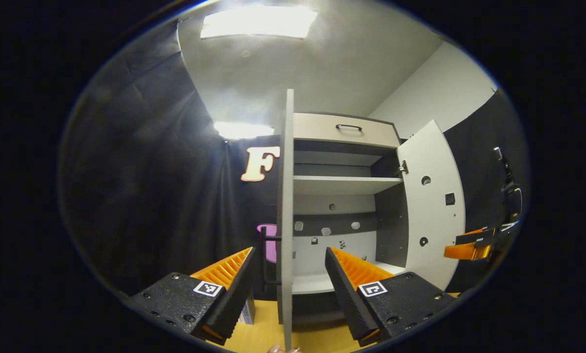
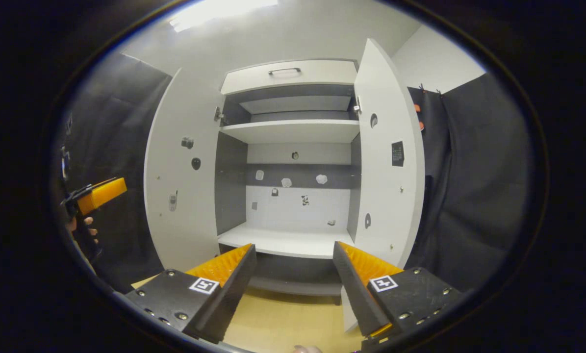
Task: Open the right door of the double-door shoe cabinet with the right hand, and open the left door with the left hand.
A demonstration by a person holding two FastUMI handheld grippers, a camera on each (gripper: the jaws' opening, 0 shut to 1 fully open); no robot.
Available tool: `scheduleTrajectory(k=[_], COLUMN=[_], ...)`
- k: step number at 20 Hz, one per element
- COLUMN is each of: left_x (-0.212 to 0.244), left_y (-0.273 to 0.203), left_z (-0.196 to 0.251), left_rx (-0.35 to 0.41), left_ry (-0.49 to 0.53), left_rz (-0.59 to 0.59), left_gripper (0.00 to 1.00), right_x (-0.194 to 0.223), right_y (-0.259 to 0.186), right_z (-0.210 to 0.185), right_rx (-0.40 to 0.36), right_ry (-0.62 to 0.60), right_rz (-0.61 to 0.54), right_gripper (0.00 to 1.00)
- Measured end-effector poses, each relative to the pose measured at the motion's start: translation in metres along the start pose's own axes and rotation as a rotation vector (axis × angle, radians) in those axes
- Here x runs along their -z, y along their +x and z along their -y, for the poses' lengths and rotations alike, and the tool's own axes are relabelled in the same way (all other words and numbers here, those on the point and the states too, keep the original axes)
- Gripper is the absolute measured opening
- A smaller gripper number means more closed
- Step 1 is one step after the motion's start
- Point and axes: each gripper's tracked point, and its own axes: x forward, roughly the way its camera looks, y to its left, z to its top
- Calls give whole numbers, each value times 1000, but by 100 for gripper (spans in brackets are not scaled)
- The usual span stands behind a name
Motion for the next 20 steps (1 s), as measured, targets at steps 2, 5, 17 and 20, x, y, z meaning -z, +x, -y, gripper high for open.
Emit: scheduleTrajectory(k=[2,5,17,20], left_x=[-10,4,49,50], left_y=[4,17,46,44], left_z=[31,82,154,157], left_rx=[33,115,194,218], left_ry=[-22,-68,-228,-234], left_rz=[39,18,-86,-94], left_gripper=[84,87,96,96], right_x=[-4,-4,-8,-8], right_y=[-1,-1,-9,-9], right_z=[3,6,7,9], right_rx=[12,22,8,12], right_ry=[15,36,37,33], right_rz=[12,21,46,48], right_gripper=[94,96,96,96])
